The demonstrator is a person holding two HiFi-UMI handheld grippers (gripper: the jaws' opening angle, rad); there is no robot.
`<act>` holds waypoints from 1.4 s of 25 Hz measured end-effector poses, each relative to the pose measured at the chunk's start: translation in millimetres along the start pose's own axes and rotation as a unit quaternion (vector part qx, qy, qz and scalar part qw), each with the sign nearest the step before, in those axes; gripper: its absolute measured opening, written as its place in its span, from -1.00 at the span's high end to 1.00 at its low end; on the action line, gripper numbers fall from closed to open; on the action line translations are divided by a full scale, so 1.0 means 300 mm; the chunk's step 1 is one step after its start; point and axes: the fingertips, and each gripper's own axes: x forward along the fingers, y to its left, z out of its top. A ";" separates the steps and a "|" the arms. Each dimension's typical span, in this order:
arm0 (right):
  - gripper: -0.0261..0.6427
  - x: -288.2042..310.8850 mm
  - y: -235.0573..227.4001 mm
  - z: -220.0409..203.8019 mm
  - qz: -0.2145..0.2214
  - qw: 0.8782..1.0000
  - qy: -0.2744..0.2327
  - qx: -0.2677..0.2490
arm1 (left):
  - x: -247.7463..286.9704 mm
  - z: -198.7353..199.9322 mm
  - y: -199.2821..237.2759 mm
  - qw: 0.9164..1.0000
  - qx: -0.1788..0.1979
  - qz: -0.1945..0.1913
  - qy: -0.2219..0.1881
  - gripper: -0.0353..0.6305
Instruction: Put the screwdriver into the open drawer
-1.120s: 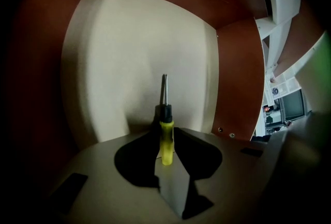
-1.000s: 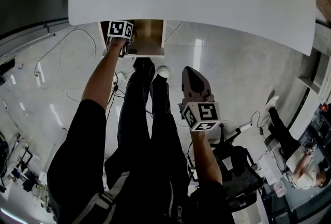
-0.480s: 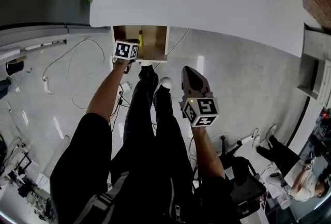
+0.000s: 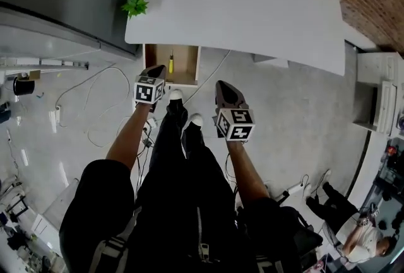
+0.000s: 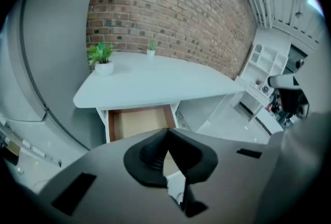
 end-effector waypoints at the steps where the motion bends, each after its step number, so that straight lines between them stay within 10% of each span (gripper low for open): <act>1: 0.90 -0.009 0.000 0.021 0.002 1.000 -0.005 -0.005 | -0.037 0.042 -0.016 1.000 -0.007 0.002 -0.019 0.82; 9: 0.90 -0.097 0.022 0.294 0.009 0.994 -0.092 -0.052 | -0.335 0.372 -0.095 0.989 0.007 0.013 -0.147 0.82; 19: 0.90 -0.299 0.085 0.661 0.017 0.969 -0.219 -0.114 | -0.681 0.757 -0.221 0.954 0.080 0.015 -0.287 0.82; 35: 0.90 -0.405 0.137 0.648 0.019 0.961 -0.246 -0.125 | -0.839 0.708 -0.283 0.941 0.095 0.026 -0.324 0.82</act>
